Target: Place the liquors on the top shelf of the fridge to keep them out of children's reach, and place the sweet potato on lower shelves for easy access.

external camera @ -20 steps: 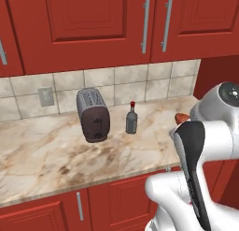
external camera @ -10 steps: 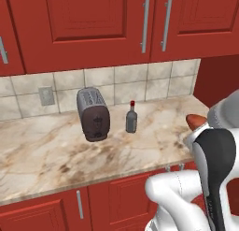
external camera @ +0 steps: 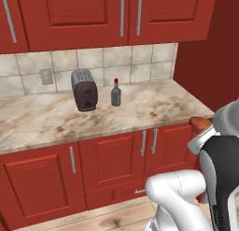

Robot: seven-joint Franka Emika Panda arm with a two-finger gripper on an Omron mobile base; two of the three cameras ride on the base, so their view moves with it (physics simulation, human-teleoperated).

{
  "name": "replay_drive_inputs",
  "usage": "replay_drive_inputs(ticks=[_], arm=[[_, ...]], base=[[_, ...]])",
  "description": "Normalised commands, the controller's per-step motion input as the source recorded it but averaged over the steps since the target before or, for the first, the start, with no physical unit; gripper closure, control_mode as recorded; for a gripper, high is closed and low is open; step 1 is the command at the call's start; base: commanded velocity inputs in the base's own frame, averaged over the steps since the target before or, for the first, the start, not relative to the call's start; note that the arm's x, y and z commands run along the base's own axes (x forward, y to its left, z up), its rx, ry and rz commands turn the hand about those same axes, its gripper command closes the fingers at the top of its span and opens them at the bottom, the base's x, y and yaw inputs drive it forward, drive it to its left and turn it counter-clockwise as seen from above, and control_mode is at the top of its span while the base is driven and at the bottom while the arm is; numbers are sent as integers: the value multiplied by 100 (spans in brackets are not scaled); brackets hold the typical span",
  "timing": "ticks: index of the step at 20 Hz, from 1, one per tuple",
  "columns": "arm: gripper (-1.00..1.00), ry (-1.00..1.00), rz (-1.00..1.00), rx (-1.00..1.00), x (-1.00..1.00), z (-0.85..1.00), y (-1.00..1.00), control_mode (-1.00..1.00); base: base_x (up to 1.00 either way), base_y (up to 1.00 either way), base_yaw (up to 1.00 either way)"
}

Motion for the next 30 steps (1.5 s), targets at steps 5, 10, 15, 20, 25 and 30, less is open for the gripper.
replay_drive_inputs(ticks=[5,10,15,20,25,30], arm=[[100,0,0,0,0,0,0,100],[100,0,0,0,0,0,0,100],[100,0,0,0,0,0,0,100],[100,0,0,0,0,0,0,100],[100,0,0,0,0,0,0,100],[100,0,0,0,0,0,0,100]], base=[[-72,-64,-31],[-56,-58,-43],[-15,-68,-48],[11,-77,-41],[41,-77,-20],[61,-81,-4]])
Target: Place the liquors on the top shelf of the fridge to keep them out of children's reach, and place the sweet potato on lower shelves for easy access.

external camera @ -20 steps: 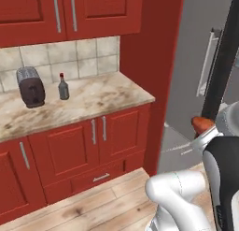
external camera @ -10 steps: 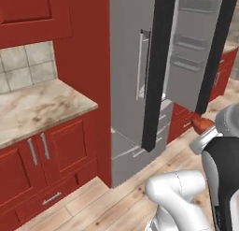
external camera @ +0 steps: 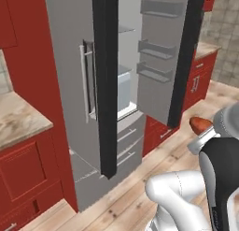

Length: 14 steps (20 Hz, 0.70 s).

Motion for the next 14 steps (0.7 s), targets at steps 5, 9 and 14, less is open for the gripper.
replay_drive_inputs(ticks=[5,9,14], arm=[[100,0,0,0,0,0,0,100],[100,0,0,0,0,0,0,100],[100,0,0,0,0,0,0,100]], base=[[62,-78,10],[59,-55,24],[55,-21,39]])
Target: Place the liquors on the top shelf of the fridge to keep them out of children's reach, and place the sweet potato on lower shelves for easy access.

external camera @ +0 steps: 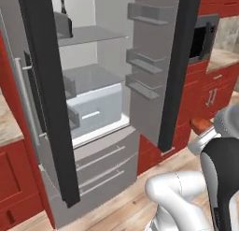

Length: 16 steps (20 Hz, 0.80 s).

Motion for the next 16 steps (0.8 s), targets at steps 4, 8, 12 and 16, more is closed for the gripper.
replay_drive_inputs(ticks=[4,8,12,16], arm=[[100,0,0,0,0,0,0,100],[100,0,0,0,0,0,0,100],[100,0,0,0,0,0,0,100],[100,0,0,0,0,0,0,100]], base=[[57,-3,49],[65,-3,50],[68,-27,46],[52,-56,37]])
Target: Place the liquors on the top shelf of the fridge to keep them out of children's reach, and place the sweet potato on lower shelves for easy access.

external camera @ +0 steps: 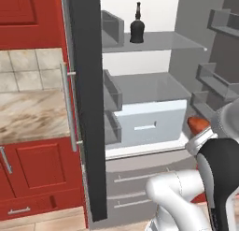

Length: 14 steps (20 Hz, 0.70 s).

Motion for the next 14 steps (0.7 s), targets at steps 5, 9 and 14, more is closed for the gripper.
replay_drive_inputs(ticks=[5,9,14], arm=[[100,0,0,0,0,0,0,100],[100,0,0,0,0,0,0,100],[100,0,0,0,0,0,0,100]], base=[[46,-54,31],[47,-12,17],[58,0,9]])
